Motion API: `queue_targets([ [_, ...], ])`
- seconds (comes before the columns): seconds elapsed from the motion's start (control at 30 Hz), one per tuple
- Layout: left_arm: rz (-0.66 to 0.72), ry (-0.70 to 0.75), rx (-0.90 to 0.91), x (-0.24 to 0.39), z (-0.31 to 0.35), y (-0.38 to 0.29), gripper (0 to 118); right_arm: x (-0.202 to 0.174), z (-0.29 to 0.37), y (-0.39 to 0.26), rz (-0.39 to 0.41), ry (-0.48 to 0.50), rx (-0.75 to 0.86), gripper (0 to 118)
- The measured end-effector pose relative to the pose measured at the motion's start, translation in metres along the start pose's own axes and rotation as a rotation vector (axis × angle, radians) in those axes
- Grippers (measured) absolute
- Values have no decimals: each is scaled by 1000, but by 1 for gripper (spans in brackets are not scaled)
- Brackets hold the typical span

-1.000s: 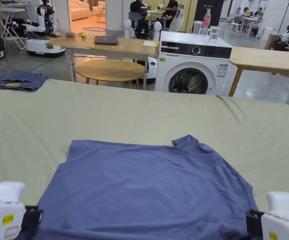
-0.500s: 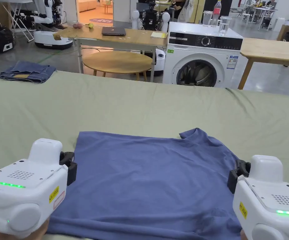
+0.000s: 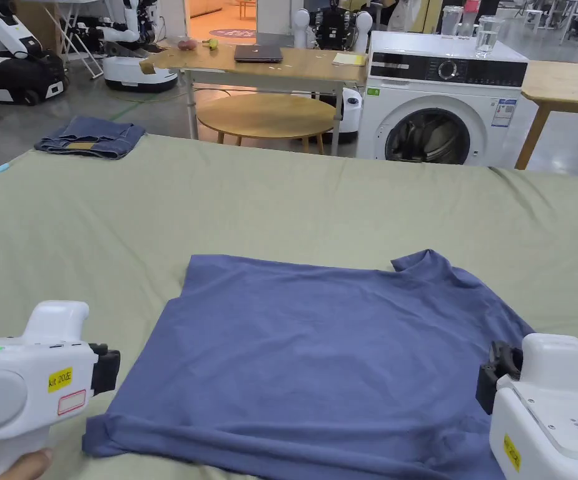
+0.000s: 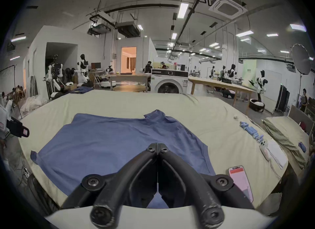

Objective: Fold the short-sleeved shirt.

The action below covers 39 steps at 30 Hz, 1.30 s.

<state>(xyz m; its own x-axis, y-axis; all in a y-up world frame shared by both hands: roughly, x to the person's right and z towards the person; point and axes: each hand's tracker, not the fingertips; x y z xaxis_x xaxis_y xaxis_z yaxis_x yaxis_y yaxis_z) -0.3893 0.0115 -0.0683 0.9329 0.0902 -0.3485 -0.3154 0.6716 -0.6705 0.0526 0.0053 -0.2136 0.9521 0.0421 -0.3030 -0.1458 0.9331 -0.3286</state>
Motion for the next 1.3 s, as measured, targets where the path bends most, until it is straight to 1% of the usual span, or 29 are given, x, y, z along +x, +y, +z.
queue_targets([
  [0.03,18,-16,-45,-8,-5,0,0,1,-2,-2,0,-1,-12,0],
  [0.07,52,-37,-69,-13,-10,0,11,1,-3,-4,-1,-1,-22,0],
  [0.1,74,-36,-105,-18,-16,-1,28,1,-4,-6,-5,6,-31,0],
  [0.17,101,-26,-164,-27,-34,-3,36,1,-6,-10,-3,10,-49,0],
  [0.23,113,-20,-207,-30,-48,-7,41,0,-7,-14,3,12,-61,0],
  [0.27,123,-5,-252,-32,-57,-10,48,1,-8,-16,5,14,-67,0],
  [0.3,133,16,-283,-33,-64,-14,62,0,-8,-17,9,14,-74,0],
  [0.4,143,48,-375,-37,-81,-29,62,1,-9,-21,16,13,-90,0],
  [0.47,117,45,-318,-28,-70,-34,62,2,-9,-24,17,13,-102,0],
  [0.5,119,51,-324,-25,-69,-33,62,3,-9,-25,17,13,-107,0],
  [0.57,73,79,-368,-21,-70,-31,62,4,-8,-27,18,11,-117,0],
  [0.67,-20,107,-356,-14,-71,-34,62,7,-9,-30,12,11,-133,0],
  [0.7,-19,114,-349,-12,-71,-35,61,8,-9,-30,11,11,-137,0],
  [0.73,-18,114,-344,-10,-70,-38,56,11,-8,-30,11,11,-143,0],
  [0.77,-30,99,-331,-8,-68,-40,47,14,-7,-29,16,6,-156,0],
  [0.8,-49,83,-323,-5,-66,-41,32,17,-7,-27,22,2,-173,0],
  [0.87,-74,55,-316,-1,-65,-43,8,28,-9,-23,40,-4,-241,0],
  [0.9,-78,25,-321,1,-65,-44,1,34,-9,-20,44,-9,-275,2],
  [0.93,-94,33,-324,3,-66,-45,1,43,-9,-17,46,-16,-318,9],
  [0.97,-119,49,-319,6,-66,-46,1,51,-9,-14,41,-18,-352,24],
  [1.0,-126,48,-320,8,-66,-46,1,59,-8,-12,41,-23,-379,45],
  [1.03,-119,45,-319,6,-65,-45,1,68,-7,-11,51,-34,-412,56],
  [1.07,-109,39,-320,3,-65,-45,1,76,-6,-12,48,-37,-428,58],
  [1.17,-82,17,-309,1,-58,-46,1,95,-3,-17,42,-49,-470,58],
  [1.3,-39,-9,-296,-5,-52,-46,1,107,-6,-39,10,-55,-596,58],
])
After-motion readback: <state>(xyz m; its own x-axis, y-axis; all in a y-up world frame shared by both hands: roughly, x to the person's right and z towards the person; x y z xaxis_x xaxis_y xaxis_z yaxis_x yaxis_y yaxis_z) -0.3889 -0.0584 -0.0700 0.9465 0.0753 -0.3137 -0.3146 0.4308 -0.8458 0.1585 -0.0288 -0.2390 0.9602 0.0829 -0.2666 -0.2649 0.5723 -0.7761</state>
